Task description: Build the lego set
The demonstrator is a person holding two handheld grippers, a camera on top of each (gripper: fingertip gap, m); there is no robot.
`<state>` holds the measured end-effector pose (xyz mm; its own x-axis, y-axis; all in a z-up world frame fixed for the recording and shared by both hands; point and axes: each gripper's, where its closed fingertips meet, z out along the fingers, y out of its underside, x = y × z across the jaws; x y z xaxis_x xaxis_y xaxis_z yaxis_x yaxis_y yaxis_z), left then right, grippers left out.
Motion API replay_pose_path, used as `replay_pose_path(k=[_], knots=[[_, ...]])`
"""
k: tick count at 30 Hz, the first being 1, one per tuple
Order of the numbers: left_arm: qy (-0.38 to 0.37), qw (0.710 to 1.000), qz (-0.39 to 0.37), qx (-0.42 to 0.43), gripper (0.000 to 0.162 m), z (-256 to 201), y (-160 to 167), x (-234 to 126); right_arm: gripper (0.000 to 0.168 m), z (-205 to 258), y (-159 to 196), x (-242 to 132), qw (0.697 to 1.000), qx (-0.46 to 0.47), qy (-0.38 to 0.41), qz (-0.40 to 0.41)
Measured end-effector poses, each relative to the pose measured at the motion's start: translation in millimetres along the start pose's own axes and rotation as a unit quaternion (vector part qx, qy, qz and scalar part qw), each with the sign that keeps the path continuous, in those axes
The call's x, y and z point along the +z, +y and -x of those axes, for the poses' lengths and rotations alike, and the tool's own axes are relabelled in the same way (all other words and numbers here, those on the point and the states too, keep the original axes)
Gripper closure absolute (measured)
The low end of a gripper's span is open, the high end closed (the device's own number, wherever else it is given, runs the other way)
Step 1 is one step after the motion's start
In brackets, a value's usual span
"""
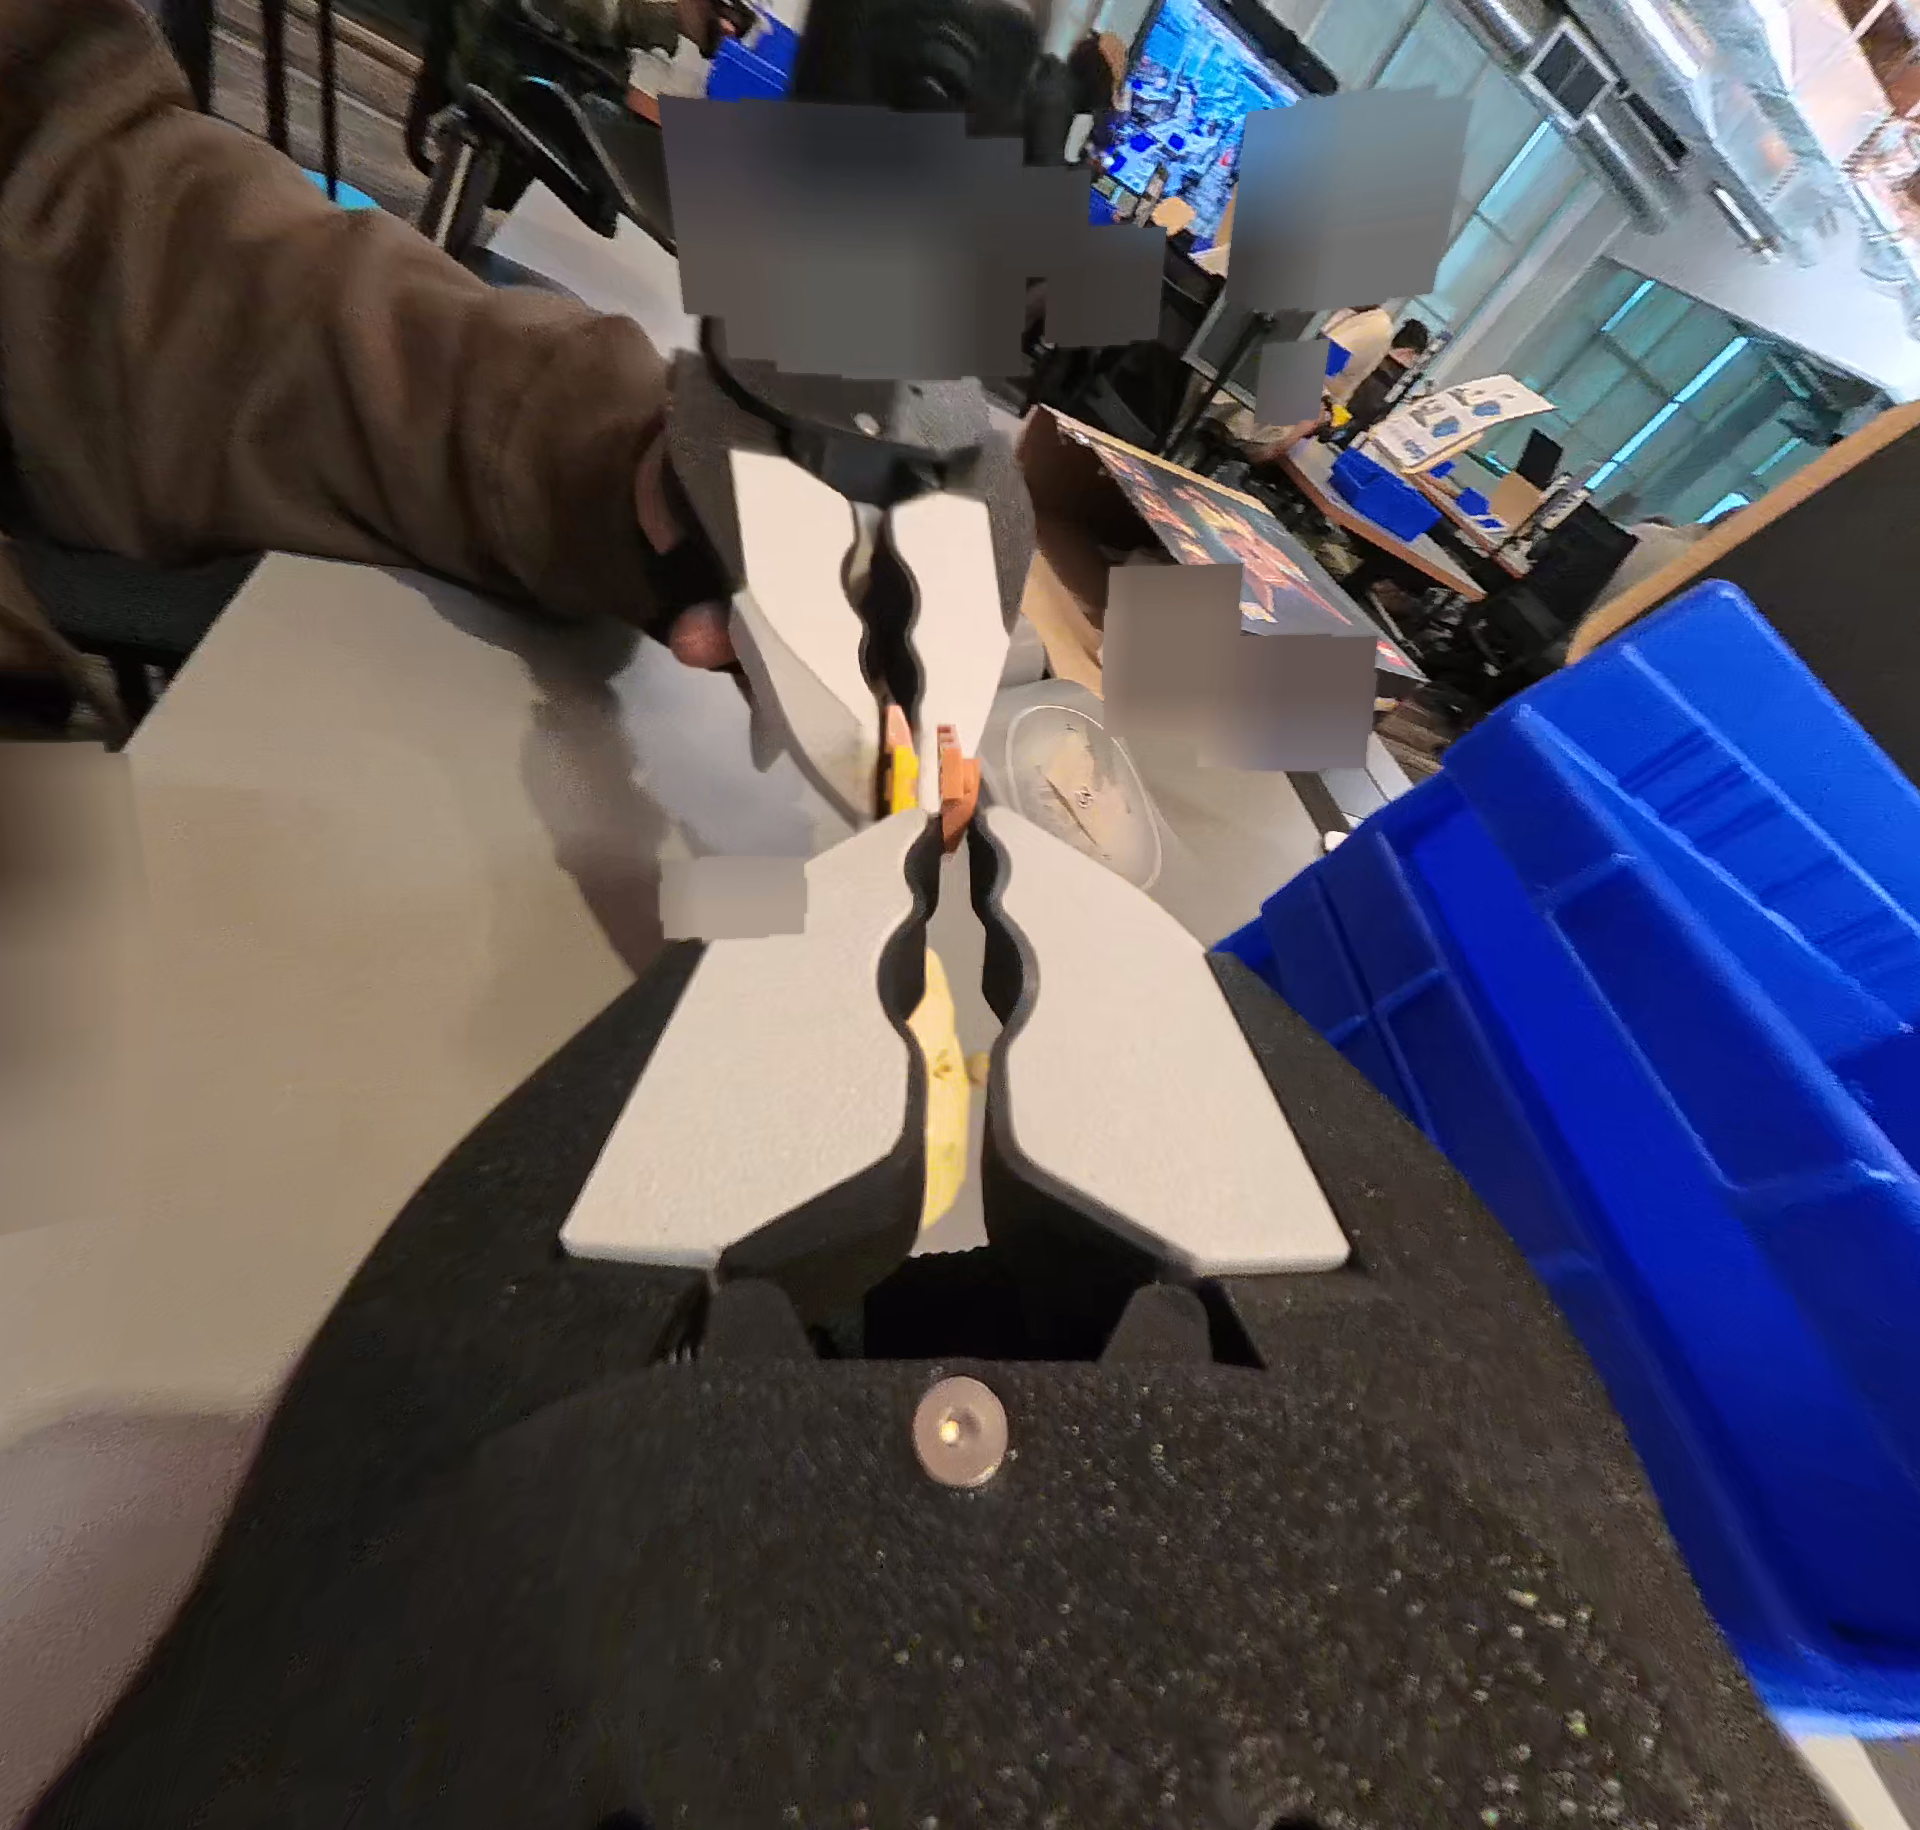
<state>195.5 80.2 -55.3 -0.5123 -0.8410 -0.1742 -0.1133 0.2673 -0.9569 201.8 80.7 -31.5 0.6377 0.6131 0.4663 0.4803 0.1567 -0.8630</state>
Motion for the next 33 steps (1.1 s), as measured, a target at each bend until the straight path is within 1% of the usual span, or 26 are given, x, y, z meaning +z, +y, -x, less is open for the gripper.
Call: replay_pose_path(k=[2,3,4,6,8,9,11,14,15,18,21,26,29,32,33], knots=[[-0.076,0.994,0.034,0.07,0.156,19.1,5.6,-5.3,0.163,-6.7,3.7,-0.7,1.0,-0.013,0.023,0.011],[-0.11,0.986,0.06,0.108,0.156,28.7,10.6,-9.2,0.164,-9.1,5.8,-0.4,0.999,-0.019,0.031,0.018],[-0.143,0.974,0.093,0.149,0.156,38.2,17.5,-13.8,0.163,-10.5,7.7,0.0,0.999,-0.024,0.037,0.024],[-0.185,0.938,0.176,0.235,0.156,53.9,37.4,-23.2,0.163,-11.0,10.7,1.5,0.998,-0.032,0.042,0.033],[-0.191,0.897,0.259,0.303,0.156,62.6,62.2,-30.2,0.163,-9.8,13.2,3.3,0.997,-0.04,0.043,0.04],[-0.179,0.883,0.289,0.323,0.156,62.4,73.4,-31.4,0.163,-9.5,14.2,4.1,0.997,-0.045,0.043,0.044],[-0.145,0.872,0.329,0.334,0.156,57.5,92.5,-31.5,0.163,-8.9,16.6,5.5,0.996,-0.056,0.046,0.051],[-0.141,0.85,0.364,0.354,0.156,60.2,105.9,-34.4,0.163,-12.2,23.0,7.2,0.991,-0.089,0.065,0.073],[-0.138,0.846,0.369,0.358,0.154,60.4,108.4,-35.5,0.163,-13.3,25.1,7.8,0.989,-0.101,0.072,0.08],[-0.134,0.844,0.376,0.359,0.142,61.7,112.5,-38.3,0.164,-16.6,32.5,10.0,0.981,-0.137,0.09,0.105],[-0.144,0.841,0.374,0.363,0.132,65.3,109.9,-41.2,0.164,-20.3,41.6,12.0,0.969,-0.176,0.11,0.136],[-0.147,0.85,0.357,0.359,0.131,64.4,99.4,-45.3,0.164,-27.5,51.3,13.0,0.942,-0.247,0.144,0.178],[-0.133,0.848,0.365,0.36,0.13,61.3,103.8,-47.4,0.164,-28.9,56.7,14.5,0.925,-0.284,0.153,0.199],[-0.113,0.849,0.375,0.355,0.128,56.4,111.1,-46.7,0.164,-29.1,57.8,15.6,0.918,-0.3,0.158,0.206],[-0.107,0.853,0.373,0.348,0.128,54.3,111.8,-45.6,0.164,-29.2,57.1,15.5,0.917,-0.303,0.16,0.205]])
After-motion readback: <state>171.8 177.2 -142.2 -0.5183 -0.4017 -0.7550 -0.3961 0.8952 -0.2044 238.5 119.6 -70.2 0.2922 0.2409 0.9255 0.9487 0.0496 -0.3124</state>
